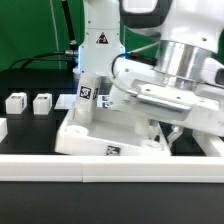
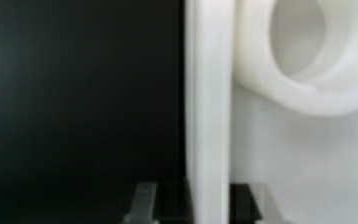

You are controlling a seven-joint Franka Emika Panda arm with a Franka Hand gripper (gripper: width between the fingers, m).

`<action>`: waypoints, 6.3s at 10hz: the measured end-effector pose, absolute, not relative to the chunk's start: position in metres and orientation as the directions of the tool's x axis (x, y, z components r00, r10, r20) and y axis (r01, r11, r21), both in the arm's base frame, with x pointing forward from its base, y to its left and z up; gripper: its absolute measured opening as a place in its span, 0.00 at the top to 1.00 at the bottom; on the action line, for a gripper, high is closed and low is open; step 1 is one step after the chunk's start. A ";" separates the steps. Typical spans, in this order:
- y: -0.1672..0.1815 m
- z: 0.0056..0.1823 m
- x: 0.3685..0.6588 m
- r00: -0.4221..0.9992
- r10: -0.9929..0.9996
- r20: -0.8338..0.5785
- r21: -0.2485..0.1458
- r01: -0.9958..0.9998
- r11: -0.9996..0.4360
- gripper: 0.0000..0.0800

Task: Assemble square table

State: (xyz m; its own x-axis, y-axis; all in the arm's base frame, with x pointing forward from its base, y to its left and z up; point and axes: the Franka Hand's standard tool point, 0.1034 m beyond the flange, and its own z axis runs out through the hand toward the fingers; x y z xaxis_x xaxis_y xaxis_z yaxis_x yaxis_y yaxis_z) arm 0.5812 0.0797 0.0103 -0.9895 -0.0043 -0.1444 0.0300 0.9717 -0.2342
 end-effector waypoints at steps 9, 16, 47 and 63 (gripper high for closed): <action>0.104 0.008 0.578 -0.990 0.079 -0.117 -0.272 0.108 0.956 0.92; 0.117 0.006 0.584 -0.983 0.107 -0.150 -0.221 0.139 0.965 0.92; -0.048 0.109 0.577 -0.602 0.713 -0.360 -0.214 0.797 0.565 0.19; -0.160 0.073 0.454 0.855 0.460 -0.240 0.110 0.495 -0.862 0.19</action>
Offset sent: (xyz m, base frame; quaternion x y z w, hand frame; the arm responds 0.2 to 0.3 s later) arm 0.0000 0.0000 0.0000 0.0000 0.0000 0.0000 1.0000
